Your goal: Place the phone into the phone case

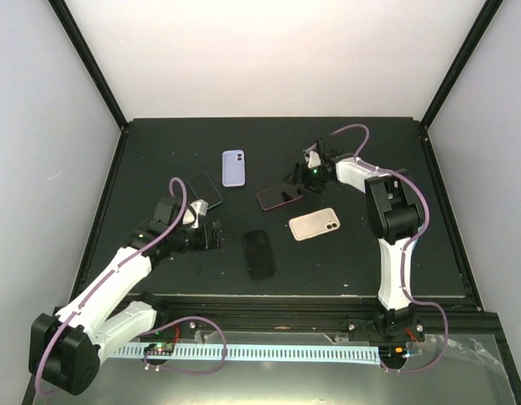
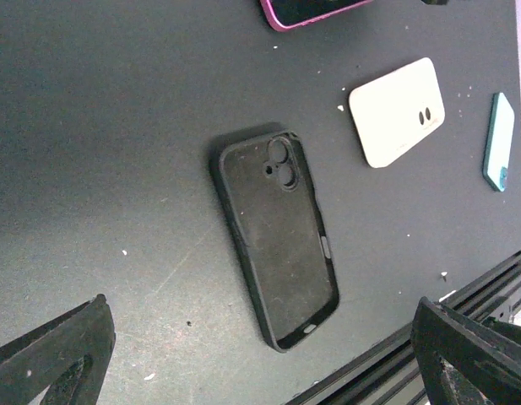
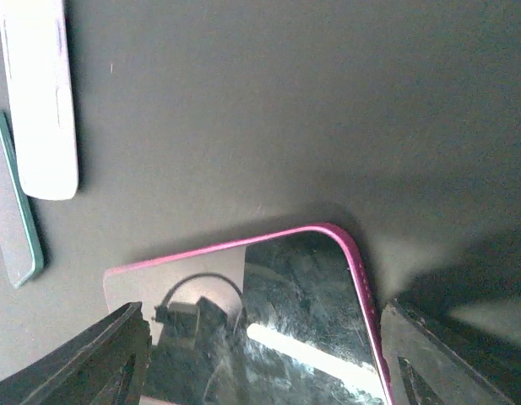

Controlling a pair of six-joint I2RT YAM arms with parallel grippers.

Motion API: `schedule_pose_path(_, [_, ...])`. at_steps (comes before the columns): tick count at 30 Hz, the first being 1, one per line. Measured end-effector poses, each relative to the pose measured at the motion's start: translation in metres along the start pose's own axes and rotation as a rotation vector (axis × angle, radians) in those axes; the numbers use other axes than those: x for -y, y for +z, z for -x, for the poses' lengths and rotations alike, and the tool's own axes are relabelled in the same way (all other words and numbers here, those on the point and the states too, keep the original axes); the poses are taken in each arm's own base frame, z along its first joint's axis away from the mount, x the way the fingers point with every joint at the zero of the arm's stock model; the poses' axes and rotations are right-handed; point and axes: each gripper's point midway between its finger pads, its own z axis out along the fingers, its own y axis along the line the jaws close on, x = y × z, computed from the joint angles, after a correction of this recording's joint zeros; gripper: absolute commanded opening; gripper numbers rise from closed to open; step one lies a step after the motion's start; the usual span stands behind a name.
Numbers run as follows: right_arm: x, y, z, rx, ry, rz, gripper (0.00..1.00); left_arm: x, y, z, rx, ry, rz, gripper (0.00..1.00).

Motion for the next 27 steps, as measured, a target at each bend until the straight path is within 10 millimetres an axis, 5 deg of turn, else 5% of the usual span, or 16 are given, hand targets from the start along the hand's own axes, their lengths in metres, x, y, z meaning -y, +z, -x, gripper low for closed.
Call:
schedule_pose_path(9, [-0.032,0.004,-0.075,-0.094,-0.093,-0.012,0.76,-0.013,0.013,-0.009,-0.026,-0.016,0.017,0.97])
schedule_pose_path(13, [-0.037,0.002,-0.093,-0.127,-0.161,-0.042,0.76,-0.017,0.016,-0.013,-0.033,-0.021,0.022,0.97])
schedule_pose_path(21, [-0.034,-0.020,-0.090,-0.122,-0.375,-0.123,0.76,-0.016,0.015,-0.012,-0.008,-0.029,0.007,0.97])
schedule_pose_path(27, [-0.062,-0.023,-0.058,-0.077,-0.574,-0.129,0.82,-0.013,0.012,-0.011,0.015,-0.031,-0.009,0.97])
